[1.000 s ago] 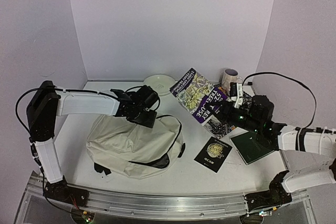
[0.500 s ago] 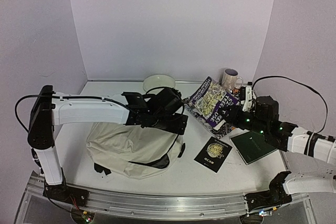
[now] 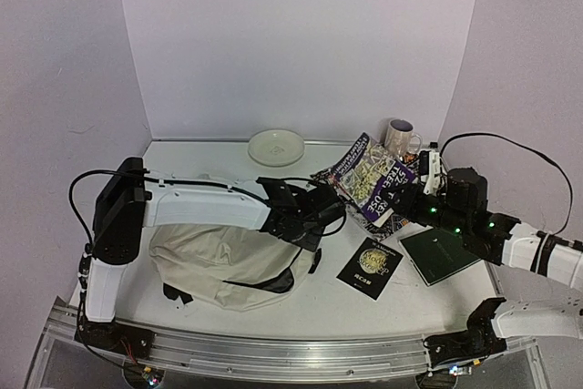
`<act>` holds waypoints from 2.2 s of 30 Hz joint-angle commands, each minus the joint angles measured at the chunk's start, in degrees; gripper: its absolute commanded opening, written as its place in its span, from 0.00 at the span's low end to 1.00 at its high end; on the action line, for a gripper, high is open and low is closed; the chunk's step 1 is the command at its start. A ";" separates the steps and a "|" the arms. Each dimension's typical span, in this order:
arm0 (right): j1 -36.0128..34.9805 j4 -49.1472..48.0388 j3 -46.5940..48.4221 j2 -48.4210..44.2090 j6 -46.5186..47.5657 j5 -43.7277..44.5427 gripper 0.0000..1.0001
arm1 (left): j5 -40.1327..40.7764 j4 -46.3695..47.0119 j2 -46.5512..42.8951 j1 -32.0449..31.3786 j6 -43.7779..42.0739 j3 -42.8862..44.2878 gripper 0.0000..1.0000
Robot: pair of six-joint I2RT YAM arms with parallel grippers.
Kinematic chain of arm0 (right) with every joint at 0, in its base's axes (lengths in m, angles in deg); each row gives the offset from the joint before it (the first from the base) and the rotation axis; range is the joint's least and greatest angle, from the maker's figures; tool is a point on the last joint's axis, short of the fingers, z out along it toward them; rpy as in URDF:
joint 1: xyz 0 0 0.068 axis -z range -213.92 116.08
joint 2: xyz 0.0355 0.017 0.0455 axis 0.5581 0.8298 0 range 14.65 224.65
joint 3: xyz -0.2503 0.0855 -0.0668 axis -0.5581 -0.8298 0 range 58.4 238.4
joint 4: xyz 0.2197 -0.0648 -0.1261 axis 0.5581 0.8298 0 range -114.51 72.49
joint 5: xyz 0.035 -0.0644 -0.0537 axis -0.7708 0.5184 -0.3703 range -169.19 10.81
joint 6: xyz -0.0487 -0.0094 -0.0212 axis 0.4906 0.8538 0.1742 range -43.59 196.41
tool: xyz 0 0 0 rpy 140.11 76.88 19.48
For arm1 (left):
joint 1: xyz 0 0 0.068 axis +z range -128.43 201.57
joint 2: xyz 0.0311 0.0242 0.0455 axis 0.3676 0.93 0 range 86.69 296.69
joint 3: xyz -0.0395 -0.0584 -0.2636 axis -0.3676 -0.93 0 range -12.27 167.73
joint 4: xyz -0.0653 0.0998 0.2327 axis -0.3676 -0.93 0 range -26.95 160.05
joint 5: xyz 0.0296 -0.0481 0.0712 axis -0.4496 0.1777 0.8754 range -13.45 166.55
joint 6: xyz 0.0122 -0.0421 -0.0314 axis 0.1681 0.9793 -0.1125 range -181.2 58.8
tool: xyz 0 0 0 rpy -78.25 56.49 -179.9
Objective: Pack the student bag
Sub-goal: Pick up the largest pocket of the bag from the student bag, then place the book in the largest pocket of the bag.
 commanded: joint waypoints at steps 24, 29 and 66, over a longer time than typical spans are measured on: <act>-0.89 -19.02 1.67 8.70 -12.24 -21.85 0.00 | 13.69 -9.41 -19.72 3.73 -4.70 4.62 0.00; -2.89 -22.57 1.77 12.66 -15.79 -22.88 0.00 | 13.58 -9.28 -21.27 4.19 -5.37 6.51 0.00; -19.80 -37.24 33.05 57.66 -28.29 -18.33 0.00 | -7.70 11.87 -38.62 4.35 -4.30 -9.97 0.00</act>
